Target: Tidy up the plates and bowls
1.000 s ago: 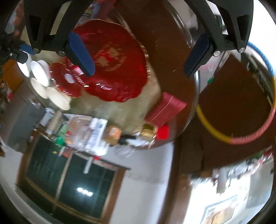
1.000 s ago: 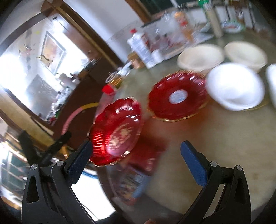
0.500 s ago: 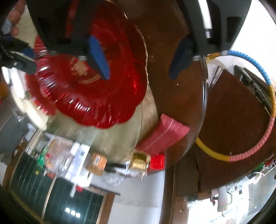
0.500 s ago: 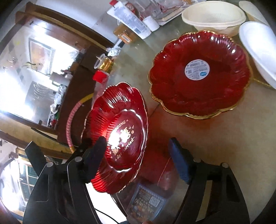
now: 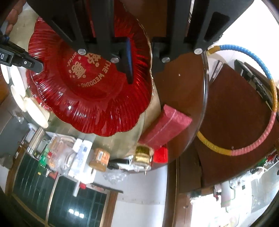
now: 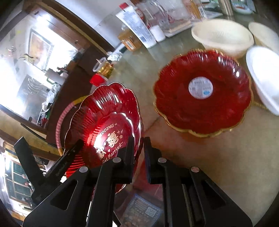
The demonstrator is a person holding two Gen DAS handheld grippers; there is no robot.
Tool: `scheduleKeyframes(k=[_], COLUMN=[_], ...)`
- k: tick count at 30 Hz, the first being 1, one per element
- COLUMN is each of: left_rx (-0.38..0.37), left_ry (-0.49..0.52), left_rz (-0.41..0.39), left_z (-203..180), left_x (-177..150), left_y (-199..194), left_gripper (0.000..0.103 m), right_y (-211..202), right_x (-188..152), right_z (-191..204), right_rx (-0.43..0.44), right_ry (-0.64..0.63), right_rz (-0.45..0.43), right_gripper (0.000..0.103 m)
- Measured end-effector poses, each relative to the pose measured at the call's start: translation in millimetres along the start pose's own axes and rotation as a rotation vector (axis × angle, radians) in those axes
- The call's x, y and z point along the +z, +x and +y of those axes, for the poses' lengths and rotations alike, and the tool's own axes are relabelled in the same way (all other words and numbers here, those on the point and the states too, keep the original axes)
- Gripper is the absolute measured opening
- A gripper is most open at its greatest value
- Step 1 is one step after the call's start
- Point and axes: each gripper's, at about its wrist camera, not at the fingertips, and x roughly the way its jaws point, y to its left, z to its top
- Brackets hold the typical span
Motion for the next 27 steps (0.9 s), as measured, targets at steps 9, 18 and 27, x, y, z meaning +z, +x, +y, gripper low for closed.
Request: scheduleKeyframes(k=[9, 18, 27], left_rx=[0.007, 0.014, 0.043], left_ry=[-0.003, -0.007, -0.007], left_rz=[-0.004, 0.020, 0.088], left_z=[-2, -3, -1], left_x=[4, -5, -13], left_y=[5, 19, 38], left_gripper=[0.014, 0.015, 0.036], right_y=[2, 12, 21], right_x=[1, -3, -4], right_z=[1, -4, -6], right_rx=[-0.002, -0.014, 0.011], right_ry=[-0.006, 0.006, 0.012], right_rz=[-0.005, 0.014, 0.059], right_gripper=[0.010, 0.010, 0.032])
